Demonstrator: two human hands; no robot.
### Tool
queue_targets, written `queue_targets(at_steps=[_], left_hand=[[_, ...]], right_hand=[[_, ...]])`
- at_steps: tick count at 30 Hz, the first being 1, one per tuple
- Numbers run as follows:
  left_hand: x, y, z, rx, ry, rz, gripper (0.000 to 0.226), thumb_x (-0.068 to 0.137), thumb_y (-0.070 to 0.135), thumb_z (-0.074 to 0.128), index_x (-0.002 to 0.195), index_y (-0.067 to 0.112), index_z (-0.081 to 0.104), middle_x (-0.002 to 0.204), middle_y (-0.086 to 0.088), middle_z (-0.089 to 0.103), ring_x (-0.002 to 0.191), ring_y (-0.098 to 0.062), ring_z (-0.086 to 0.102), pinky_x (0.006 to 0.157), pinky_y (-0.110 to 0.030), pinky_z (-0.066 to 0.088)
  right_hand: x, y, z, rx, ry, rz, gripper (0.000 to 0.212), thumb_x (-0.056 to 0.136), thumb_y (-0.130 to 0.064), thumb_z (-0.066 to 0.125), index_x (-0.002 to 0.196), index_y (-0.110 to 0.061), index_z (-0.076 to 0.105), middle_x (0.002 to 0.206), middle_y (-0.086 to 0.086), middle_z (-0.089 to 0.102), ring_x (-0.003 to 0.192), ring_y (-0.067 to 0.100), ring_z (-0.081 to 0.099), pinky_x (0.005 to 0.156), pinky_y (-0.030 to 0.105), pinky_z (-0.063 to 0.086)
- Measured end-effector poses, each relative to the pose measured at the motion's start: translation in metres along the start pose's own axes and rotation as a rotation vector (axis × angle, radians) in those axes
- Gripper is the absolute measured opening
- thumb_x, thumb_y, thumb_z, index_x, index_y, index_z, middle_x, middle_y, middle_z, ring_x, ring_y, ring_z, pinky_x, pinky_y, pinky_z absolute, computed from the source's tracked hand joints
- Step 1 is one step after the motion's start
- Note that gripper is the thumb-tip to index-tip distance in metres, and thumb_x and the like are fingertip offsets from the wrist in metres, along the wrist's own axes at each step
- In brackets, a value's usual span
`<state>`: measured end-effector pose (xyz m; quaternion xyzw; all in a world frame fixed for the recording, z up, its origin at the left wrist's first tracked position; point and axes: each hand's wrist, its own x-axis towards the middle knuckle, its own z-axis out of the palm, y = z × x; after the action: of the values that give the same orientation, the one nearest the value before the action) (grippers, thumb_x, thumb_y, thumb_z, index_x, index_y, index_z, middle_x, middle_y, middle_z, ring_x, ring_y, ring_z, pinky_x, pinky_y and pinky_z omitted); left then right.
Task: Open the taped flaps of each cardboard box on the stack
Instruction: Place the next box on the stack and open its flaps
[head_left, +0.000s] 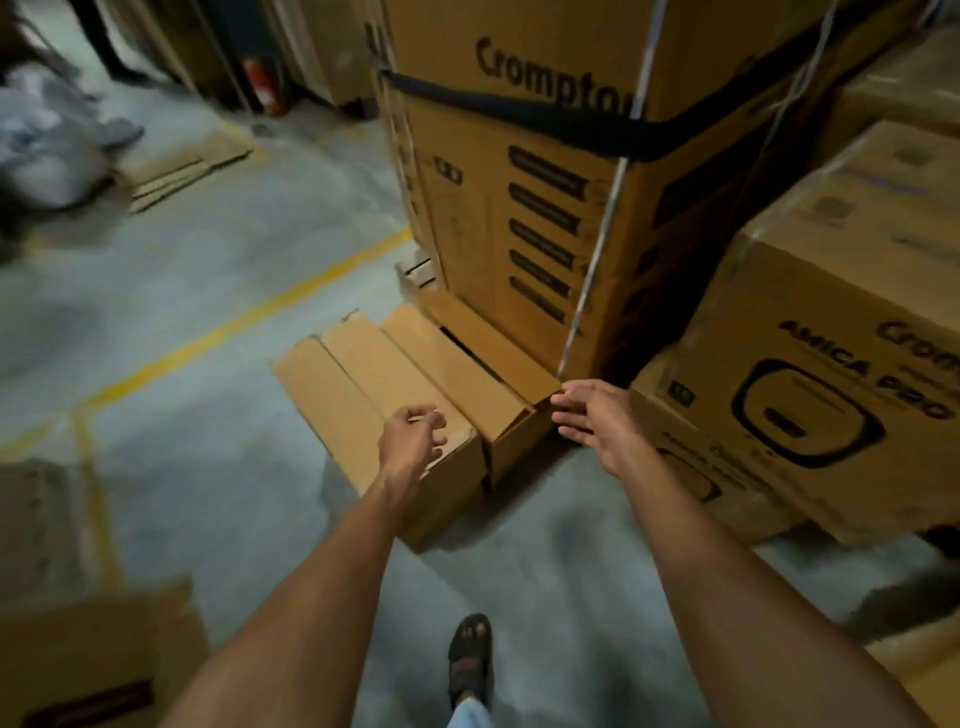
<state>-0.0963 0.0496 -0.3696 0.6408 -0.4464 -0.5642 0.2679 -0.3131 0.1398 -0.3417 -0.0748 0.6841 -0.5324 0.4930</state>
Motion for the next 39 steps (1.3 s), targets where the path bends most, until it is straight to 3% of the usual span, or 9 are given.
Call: queue_targets(at_steps=[3,7,12,15,19,22,26,32,39], left_hand=[[0.043,-0.028,-0.028,-0.016,0.068,-0.080,0.012,0.101,0.022,0.062,0.110,0.015,0.066,0.103,-0.005,0.074,0.080,-0.018,0.067,0.077,-0.036,0.057],[0.099,-0.078,-0.056,-0.001,0.114,-0.227,0.014,0.095,0.030,0.068,0.106,0.023,0.063,0.112,-0.003,0.072,0.095,-0.019,0.066,0.094,-0.042,0.053],[0.162,-0.147,-0.075,0.002,0.189,-0.423,0.069,0.091,0.034,0.073,0.149,0.014,0.042,0.147,-0.008,0.052,0.128,-0.031,0.053,0.109,-0.047,0.044],[0.191,-0.188,-0.079,-0.053,0.192,-0.551,0.090,0.088,0.037,0.074,0.158,0.013,0.023,0.159,-0.011,0.036,0.139,-0.034,0.042,0.114,-0.049,0.039],[0.219,-0.229,-0.072,-0.164,0.123,-0.684,0.087,0.090,0.035,0.072,0.157,0.010,0.024,0.161,-0.008,0.032,0.143,-0.031,0.037,0.114,-0.049,0.037],[0.231,-0.243,-0.065,-0.216,0.064,-0.719,0.083,0.092,0.032,0.071,0.157,0.014,0.022,0.155,-0.002,0.037,0.141,-0.028,0.037,0.114,-0.053,0.034],[0.233,-0.240,-0.074,-0.213,0.077,-0.659,0.082,0.089,0.039,0.074,0.149,0.019,0.021,0.137,-0.003,0.042,0.121,-0.024,0.043,0.108,-0.051,0.036],[0.244,-0.180,-0.120,-0.312,0.292,-0.309,0.063,0.075,0.062,0.077,0.105,0.026,0.035,0.106,0.000,0.044,0.100,-0.020,0.048,0.085,-0.040,0.040],[0.242,-0.089,-0.159,-0.267,0.361,-0.167,0.050,0.095,0.051,0.062,0.116,0.019,0.030,0.099,0.003,0.045,0.088,-0.012,0.047,0.075,-0.036,0.038]], right_hand=[[0.038,0.018,0.051,-0.091,-0.032,0.073,0.012,0.099,-0.007,0.056,0.101,-0.012,0.067,0.104,0.011,0.074,0.093,0.028,0.071,0.075,0.034,0.058],[0.094,0.055,0.113,-0.262,-0.096,0.128,0.013,0.099,-0.008,0.056,0.098,-0.014,0.067,0.106,0.011,0.074,0.086,0.024,0.071,0.071,0.031,0.058],[0.173,0.111,0.171,-0.480,-0.142,0.181,0.010,0.099,-0.014,0.057,0.104,-0.016,0.065,0.120,0.009,0.066,0.102,0.023,0.067,0.073,0.031,0.056],[0.218,0.143,0.187,-0.668,-0.144,0.163,0.037,0.098,-0.025,0.062,0.133,-0.014,0.055,0.134,0.009,0.057,0.117,0.026,0.058,0.077,0.036,0.054],[0.265,0.168,0.198,-0.818,-0.130,0.180,0.067,0.098,-0.038,0.061,0.154,-0.013,0.034,0.155,0.014,0.041,0.136,0.035,0.046,0.107,0.053,0.046],[0.286,0.178,0.203,-0.894,-0.152,0.194,0.067,0.100,-0.041,0.058,0.155,-0.008,0.036,0.157,0.014,0.040,0.139,0.034,0.043,0.105,0.035,0.039],[0.291,0.173,0.212,-0.945,-0.153,0.156,0.076,0.094,-0.052,0.062,0.153,-0.010,0.038,0.155,0.014,0.037,0.137,0.035,0.043,0.106,0.041,0.042],[0.271,0.123,0.256,-0.797,-0.161,-0.133,0.071,0.084,-0.070,0.063,0.130,-0.018,0.047,0.132,0.006,0.051,0.114,0.029,0.056,0.090,0.040,0.049],[0.228,0.061,0.298,-0.679,-0.144,-0.271,0.048,0.095,-0.047,0.060,0.128,-0.017,0.042,0.120,0.010,0.055,0.105,0.030,0.055,0.080,0.041,0.047]])
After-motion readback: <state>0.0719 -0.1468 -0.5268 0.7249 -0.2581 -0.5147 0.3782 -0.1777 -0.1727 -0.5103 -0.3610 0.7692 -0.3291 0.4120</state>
